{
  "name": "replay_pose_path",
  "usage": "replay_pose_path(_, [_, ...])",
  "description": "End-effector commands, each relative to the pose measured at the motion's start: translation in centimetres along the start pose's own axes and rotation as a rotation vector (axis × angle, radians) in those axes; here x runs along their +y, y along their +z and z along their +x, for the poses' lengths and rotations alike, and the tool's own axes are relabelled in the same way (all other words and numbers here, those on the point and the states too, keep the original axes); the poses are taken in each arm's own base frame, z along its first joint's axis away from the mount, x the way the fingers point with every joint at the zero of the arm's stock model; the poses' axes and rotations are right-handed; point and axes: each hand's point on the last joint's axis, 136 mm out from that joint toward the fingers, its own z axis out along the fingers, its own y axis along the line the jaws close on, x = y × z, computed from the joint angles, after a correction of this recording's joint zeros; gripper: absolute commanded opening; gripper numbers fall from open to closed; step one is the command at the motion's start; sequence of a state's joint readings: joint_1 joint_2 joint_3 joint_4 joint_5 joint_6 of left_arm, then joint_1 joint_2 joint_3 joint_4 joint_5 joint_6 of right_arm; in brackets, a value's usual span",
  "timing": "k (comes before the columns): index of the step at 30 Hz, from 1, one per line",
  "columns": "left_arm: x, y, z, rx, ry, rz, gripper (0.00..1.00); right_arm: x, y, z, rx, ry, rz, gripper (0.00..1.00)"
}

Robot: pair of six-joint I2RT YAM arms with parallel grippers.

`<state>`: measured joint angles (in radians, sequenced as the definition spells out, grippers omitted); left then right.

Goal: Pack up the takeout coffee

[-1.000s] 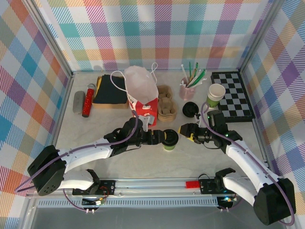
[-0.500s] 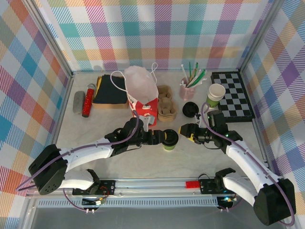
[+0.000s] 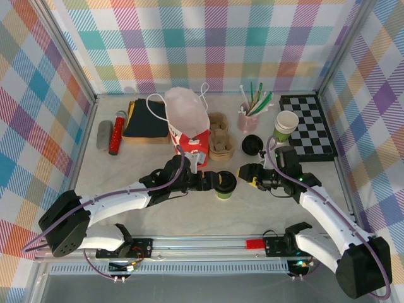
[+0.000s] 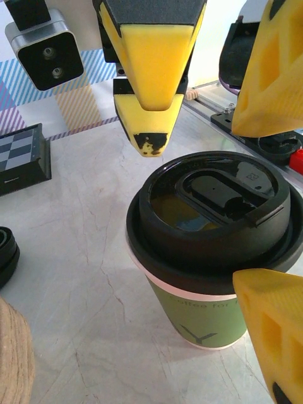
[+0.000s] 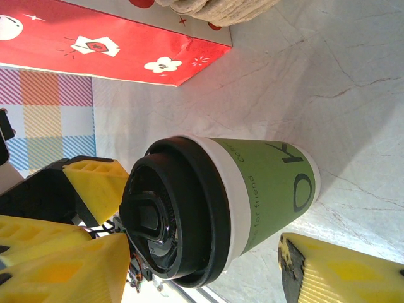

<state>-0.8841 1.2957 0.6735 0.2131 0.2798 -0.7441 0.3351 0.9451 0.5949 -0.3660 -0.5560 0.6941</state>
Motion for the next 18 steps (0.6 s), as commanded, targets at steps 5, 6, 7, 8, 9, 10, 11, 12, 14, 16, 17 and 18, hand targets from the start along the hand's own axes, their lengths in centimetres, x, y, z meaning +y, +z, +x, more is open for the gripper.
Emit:
replay_pose_path(5, [-2.4, 0.2, -0.5, -0.003, 0.020, 0.065, 0.57, 1.2, -0.8, -0.5, -0.026, -0.041, -0.012, 0.64])
replay_pose_path(6, [-2.4, 0.2, -0.5, -0.002, 0.020, 0.065, 0.57, 1.2, -0.8, -0.5, -0.026, -0.041, -0.012, 0.64])
replay_pose_path(7, [-2.4, 0.2, -0.5, -0.002, 0.020, 0.065, 0.57, 1.1, -0.8, -0.5, -0.026, -0.042, -0.011, 0.64])
replay_pose_path(8, [-2.4, 0.2, -0.6, -0.004, 0.021, 0.065, 0.57, 1.2, -0.8, -0.5, -0.025, -0.041, -0.011, 0.64])
replay_pose_path(9, [-2.3, 0.2, -0.5, -0.004, 0.020, 0.062, 0.57, 1.2, -0.8, -0.5, -0.025, -0.041, -0.012, 0.64])
replay_pose_path(10, [-2.3, 0.1, -0.6, -0.008, 0.022, 0.060, 0.57, 1.2, -0.8, -0.6, -0.027, -0.043, -0.013, 0.64])
replay_pose_path(11, [-2.3, 0.0, -0.6, -0.011, 0.021, 0.058, 0.57, 1.2, -0.8, -0.5, -0.026, -0.046, -0.010, 0.64])
replay_pose_path(12, [-2.3, -0.1, -0.7, -0.012, 0.024, 0.055, 0.57, 1.0, -0.8, -0.5, -0.026, -0.046, -0.003, 0.64])
replay_pose_path(14, [-2.4, -0.6, -1.0, -0.023, 0.037, 0.039, 0.58, 0.8, -0.8, -0.5, -0.025, -0.049, 0.013, 0.71])
replay_pose_path(16, [-2.3, -1.4, -1.4, -0.041, 0.051, 0.004, 0.65, 0.8, -0.9, -0.5, -0.022, -0.061, 0.020, 0.73])
replay_pose_path(17, [-2.0, -1.9, -1.7, -0.053, 0.058, -0.026, 0.70, 0.8, -1.0, -0.5, -0.020, -0.067, 0.024, 0.73])
replay_pose_path(18, [-1.7, -2.2, -1.9, -0.056, 0.064, -0.056, 0.72, 0.7, -1.0, -0.4, -0.016, -0.075, 0.029, 0.74])
